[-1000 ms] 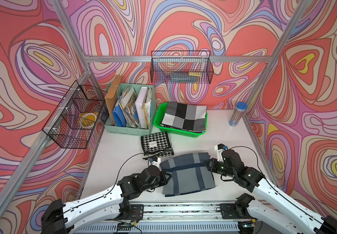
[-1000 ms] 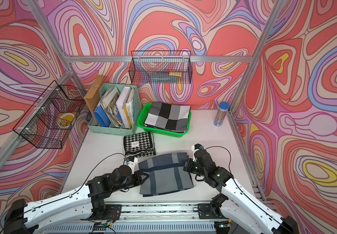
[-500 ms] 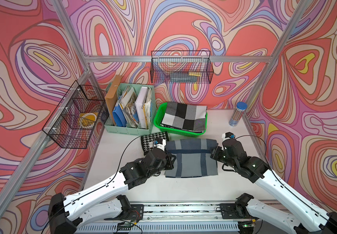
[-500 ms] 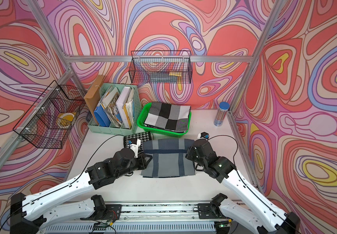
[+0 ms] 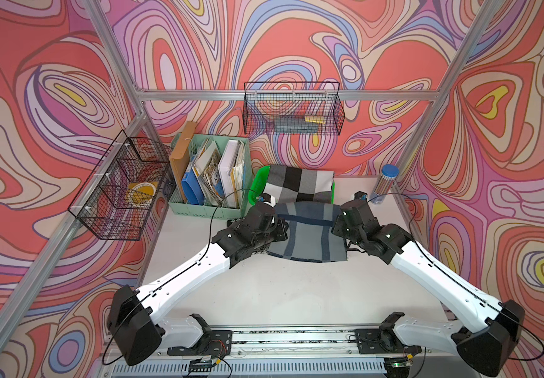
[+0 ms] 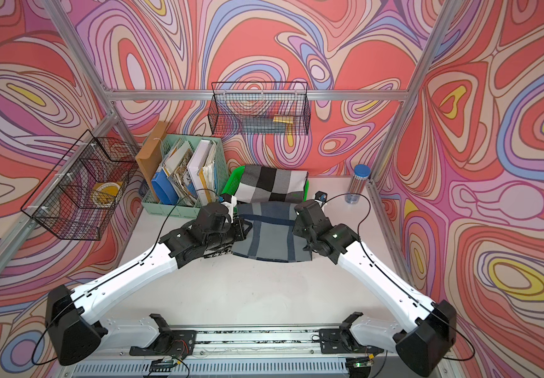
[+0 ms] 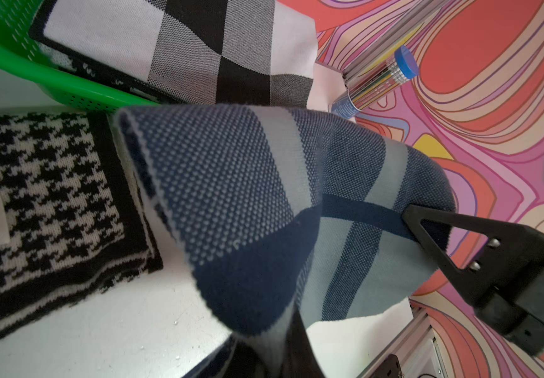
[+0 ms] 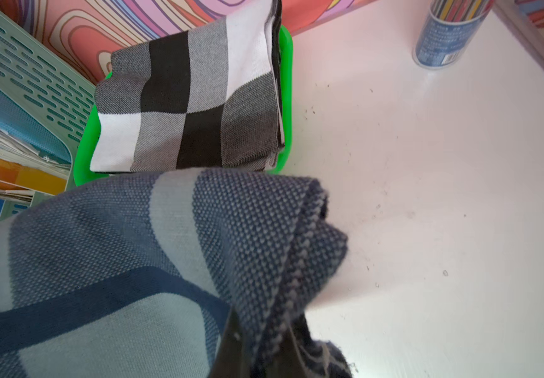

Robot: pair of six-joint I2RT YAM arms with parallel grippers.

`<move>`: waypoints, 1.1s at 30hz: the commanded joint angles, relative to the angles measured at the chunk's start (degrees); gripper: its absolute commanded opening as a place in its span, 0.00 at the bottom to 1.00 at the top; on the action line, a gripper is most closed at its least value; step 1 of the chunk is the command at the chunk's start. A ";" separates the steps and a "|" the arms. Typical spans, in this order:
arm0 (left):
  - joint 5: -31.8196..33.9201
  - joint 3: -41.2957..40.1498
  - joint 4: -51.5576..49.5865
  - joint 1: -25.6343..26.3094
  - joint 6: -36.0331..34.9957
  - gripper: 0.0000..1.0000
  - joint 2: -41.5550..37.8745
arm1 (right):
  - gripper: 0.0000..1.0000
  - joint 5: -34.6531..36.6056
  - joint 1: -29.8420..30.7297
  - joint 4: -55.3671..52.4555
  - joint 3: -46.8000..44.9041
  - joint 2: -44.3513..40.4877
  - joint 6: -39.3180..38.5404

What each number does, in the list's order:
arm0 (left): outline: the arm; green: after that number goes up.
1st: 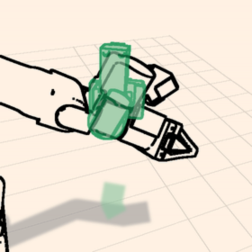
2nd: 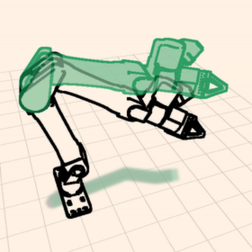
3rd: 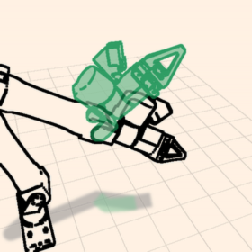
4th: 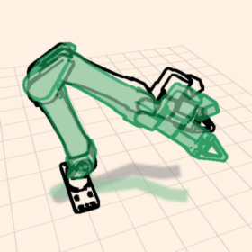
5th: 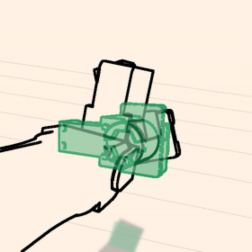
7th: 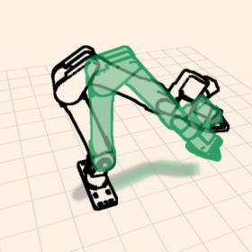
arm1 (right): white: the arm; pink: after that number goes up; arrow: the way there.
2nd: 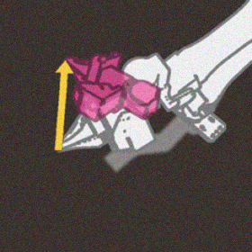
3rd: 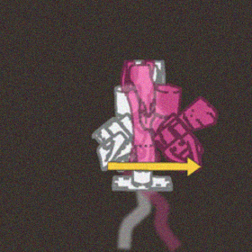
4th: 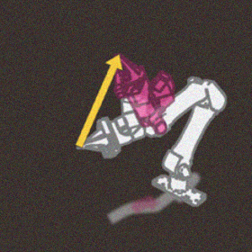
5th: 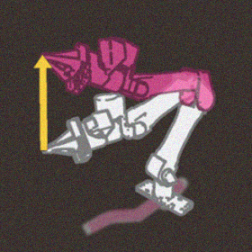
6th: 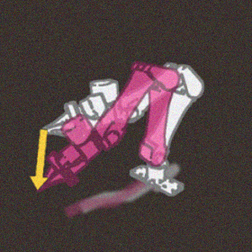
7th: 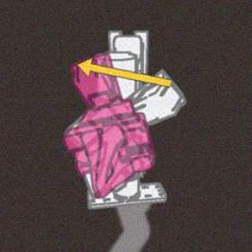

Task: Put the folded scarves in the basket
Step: Place the scarf in the basket.

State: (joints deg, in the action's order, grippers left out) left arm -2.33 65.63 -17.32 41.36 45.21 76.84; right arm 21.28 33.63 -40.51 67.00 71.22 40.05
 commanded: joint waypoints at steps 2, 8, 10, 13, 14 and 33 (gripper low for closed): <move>-5.30 5.82 1.59 -4.25 -3.22 0.00 4.92 | 0.00 3.93 -0.12 1.79 6.47 6.04 -4.93; -6.13 12.67 0.27 -8.08 -6.71 0.00 11.31 | 0.00 0.10 -3.57 6.06 12.95 13.33 -8.84; -6.59 14.75 0.72 -9.06 -7.37 0.00 13.52 | 0.00 -2.17 -5.17 7.76 14.84 15.40 -9.44; -7.45 18.28 1.56 -10.26 -7.88 0.00 17.01 | 0.00 -4.69 -7.13 9.73 17.79 18.16 -10.33; -7.75 19.42 1.59 -10.42 -8.01 0.00 18.06 | 0.00 -5.38 -7.70 10.14 18.77 19.02 -10.44; -3.98 40.53 -3.90 -16.73 -16.04 0.00 33.52 | 0.00 -11.75 -13.58 12.56 34.92 36.88 -11.42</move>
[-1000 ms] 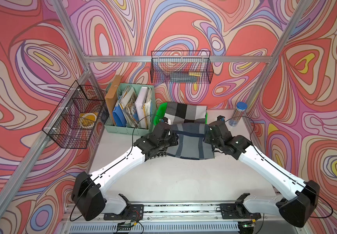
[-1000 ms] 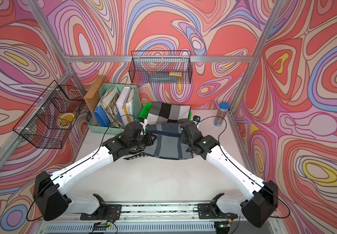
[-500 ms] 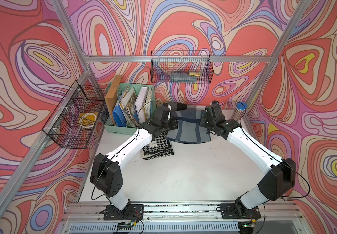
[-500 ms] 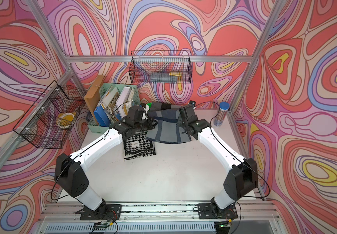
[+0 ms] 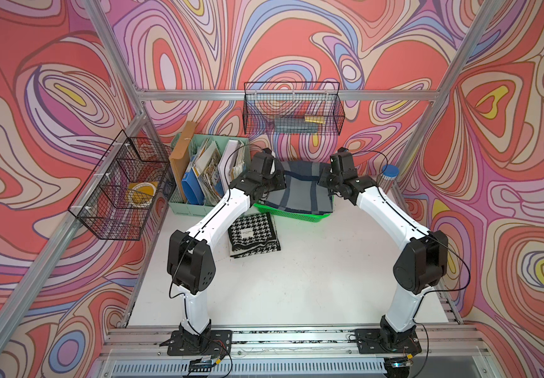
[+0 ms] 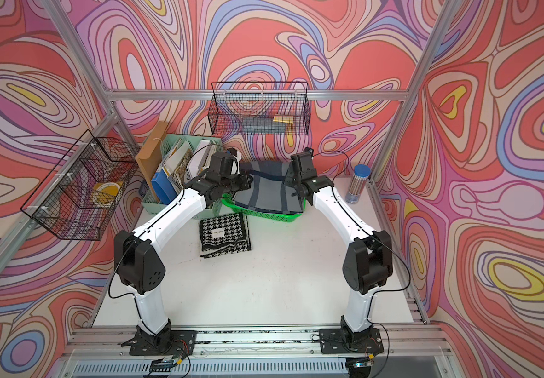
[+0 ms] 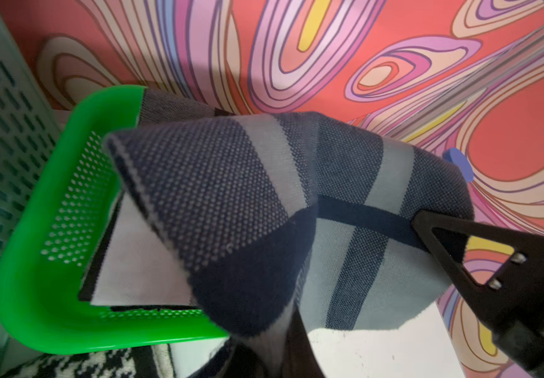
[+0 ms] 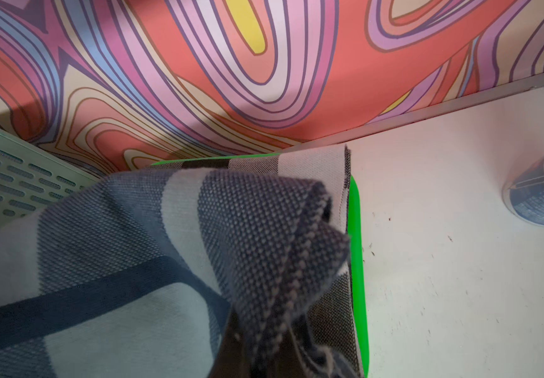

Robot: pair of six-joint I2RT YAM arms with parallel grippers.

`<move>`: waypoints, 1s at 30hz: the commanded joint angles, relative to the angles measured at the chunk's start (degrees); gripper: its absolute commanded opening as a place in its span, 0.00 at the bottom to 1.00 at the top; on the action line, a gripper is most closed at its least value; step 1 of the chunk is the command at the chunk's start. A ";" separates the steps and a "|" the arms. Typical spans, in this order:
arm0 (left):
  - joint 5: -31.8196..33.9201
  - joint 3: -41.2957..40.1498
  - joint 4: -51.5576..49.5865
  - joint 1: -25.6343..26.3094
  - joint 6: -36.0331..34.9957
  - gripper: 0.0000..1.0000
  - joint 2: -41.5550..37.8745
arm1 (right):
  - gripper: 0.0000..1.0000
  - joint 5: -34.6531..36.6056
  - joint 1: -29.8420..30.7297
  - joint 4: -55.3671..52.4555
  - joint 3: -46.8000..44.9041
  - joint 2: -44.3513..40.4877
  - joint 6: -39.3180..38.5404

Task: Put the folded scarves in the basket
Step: Place the scarf in the basket.

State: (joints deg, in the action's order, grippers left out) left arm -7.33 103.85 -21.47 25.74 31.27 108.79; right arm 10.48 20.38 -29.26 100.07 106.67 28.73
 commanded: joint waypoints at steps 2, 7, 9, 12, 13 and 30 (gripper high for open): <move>0.80 3.87 -0.03 -1.42 -2.44 0.00 3.24 | 0.00 -0.86 -0.63 1.38 2.69 2.83 0.25; -0.18 6.34 1.68 -2.16 -2.50 0.00 7.25 | 0.00 -0.49 -1.39 1.65 4.90 5.99 0.54; -0.91 6.45 3.20 -2.28 -1.99 0.00 8.54 | 0.00 -0.35 -1.88 1.74 5.47 6.75 0.46; -0.62 8.16 3.42 -2.58 -1.91 0.00 10.39 | 0.00 -0.16 -2.84 2.27 5.69 7.52 0.39; -0.60 8.82 3.39 -2.80 -1.92 0.00 11.00 | 0.00 -0.23 -3.09 2.26 5.80 7.71 0.38; 1.67 13.93 0.16 -3.72 -2.13 0.00 16.31 | 0.00 -3.54 -6.63 2.02 8.97 13.84 0.01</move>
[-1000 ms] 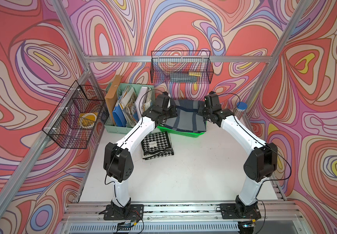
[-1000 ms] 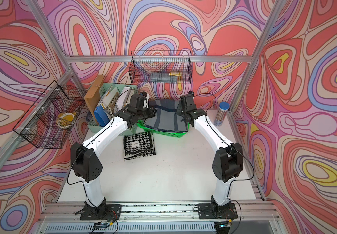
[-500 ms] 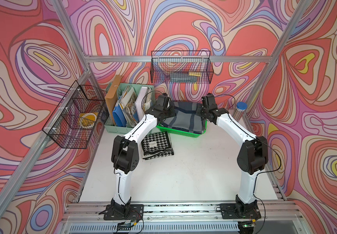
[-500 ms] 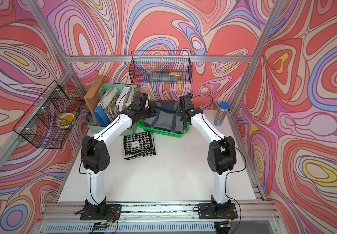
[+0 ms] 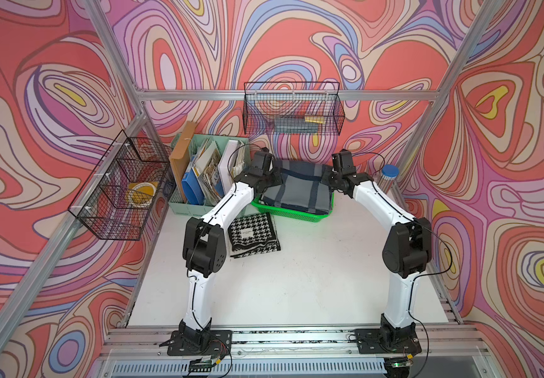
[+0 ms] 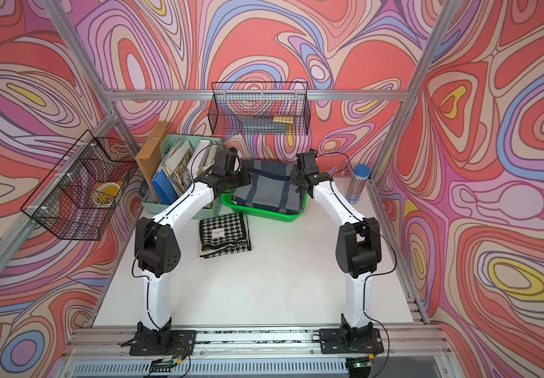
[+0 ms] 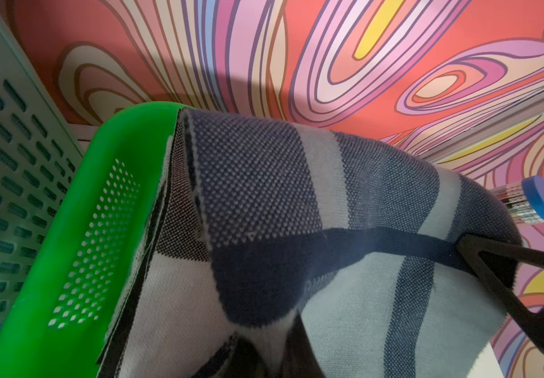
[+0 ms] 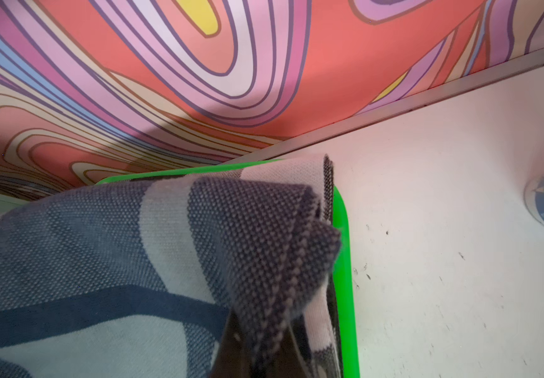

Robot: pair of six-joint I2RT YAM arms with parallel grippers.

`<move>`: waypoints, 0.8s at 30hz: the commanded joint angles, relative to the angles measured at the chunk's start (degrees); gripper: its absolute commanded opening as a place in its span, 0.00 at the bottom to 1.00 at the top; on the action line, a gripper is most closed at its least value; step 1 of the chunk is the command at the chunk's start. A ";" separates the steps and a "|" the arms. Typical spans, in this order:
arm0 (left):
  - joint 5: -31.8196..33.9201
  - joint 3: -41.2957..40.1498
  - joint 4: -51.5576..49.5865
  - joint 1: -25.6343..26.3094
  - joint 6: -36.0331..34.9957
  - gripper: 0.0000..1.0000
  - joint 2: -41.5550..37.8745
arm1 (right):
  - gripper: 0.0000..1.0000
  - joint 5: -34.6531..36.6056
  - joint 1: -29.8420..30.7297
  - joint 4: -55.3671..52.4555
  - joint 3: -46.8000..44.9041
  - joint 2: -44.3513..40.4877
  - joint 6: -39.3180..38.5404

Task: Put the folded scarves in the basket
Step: Place the scarf in the basket.

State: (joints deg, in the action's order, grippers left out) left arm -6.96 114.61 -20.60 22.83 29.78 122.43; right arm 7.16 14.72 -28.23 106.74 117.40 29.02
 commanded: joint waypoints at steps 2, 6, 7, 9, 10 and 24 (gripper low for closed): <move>0.96 4.76 -1.47 -0.82 -1.04 0.00 4.13 | 0.00 -0.07 -1.01 1.33 2.57 3.98 -0.23; -0.79 5.52 -1.41 -0.81 -0.72 0.08 5.10 | 0.00 -0.43 -1.10 1.30 3.13 4.59 0.16; -0.81 5.77 -1.72 -0.81 -0.80 0.13 5.10 | 0.05 -0.48 -1.09 1.04 3.50 4.54 0.14; -1.48 6.66 -2.58 -0.78 -0.88 0.39 4.48 | 0.30 -0.47 -1.10 0.65 4.05 4.00 0.23; -3.11 7.78 -3.50 -0.64 -1.39 0.58 3.93 | 0.46 -0.58 -1.08 0.52 4.37 3.47 0.02; 2.10 -4.10 -7.33 6.78 0.03 0.98 -19.02 | 0.72 -1.36 -1.01 -3.97 -9.50 -19.90 2.00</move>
State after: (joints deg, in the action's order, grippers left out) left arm -6.02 115.09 -27.14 27.97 28.62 108.55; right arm 6.48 13.91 -29.87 101.51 103.00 29.54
